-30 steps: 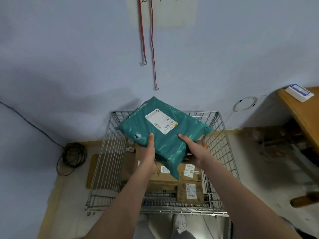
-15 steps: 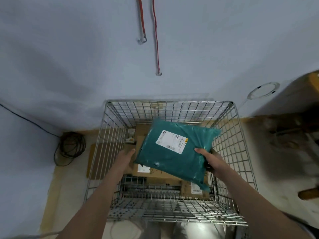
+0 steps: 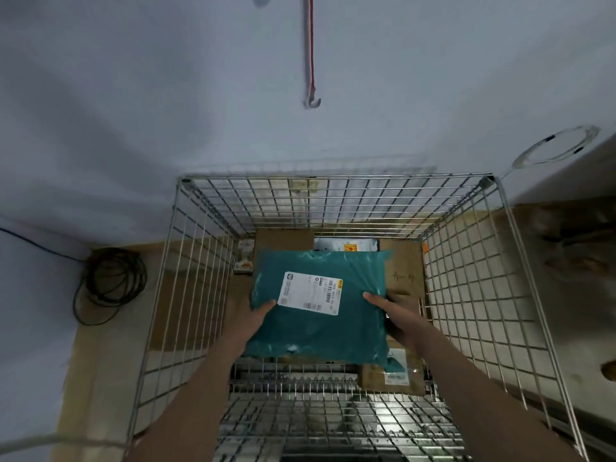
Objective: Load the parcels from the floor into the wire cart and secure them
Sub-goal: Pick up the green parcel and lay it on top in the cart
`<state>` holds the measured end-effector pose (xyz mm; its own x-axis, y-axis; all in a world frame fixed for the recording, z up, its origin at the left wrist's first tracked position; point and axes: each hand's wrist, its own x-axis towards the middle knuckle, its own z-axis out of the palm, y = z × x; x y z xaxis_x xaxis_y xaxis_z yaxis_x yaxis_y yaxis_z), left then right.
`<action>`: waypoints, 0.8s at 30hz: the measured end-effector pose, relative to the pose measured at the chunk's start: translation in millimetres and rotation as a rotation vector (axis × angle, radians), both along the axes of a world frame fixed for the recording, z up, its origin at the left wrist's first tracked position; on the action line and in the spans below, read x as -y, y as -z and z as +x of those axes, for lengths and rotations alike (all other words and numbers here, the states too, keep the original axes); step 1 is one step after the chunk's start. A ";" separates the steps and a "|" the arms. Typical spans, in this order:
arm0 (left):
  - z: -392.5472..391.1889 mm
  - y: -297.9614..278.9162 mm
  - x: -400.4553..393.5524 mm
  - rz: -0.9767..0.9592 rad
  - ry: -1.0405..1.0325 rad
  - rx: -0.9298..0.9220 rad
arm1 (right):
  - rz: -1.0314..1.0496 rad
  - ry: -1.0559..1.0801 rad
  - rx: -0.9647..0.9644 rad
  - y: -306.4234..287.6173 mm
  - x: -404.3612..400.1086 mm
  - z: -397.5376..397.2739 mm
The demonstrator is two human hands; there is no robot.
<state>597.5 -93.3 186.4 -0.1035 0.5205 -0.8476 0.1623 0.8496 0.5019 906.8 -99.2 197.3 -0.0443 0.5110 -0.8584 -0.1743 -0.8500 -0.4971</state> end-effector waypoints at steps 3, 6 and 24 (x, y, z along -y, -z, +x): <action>-2.4 24.4 -2.4 0.007 -0.023 -0.056 | -0.021 0.044 0.001 29.6 -3.8 -8.3; -2.6 50.4 -3.1 0.049 0.019 -0.075 | -0.017 -0.010 0.087 59.9 -5.8 -17.2; -1.2 93.3 7.5 0.244 0.122 -0.355 | 0.148 -0.141 0.611 94.7 -14.7 -39.2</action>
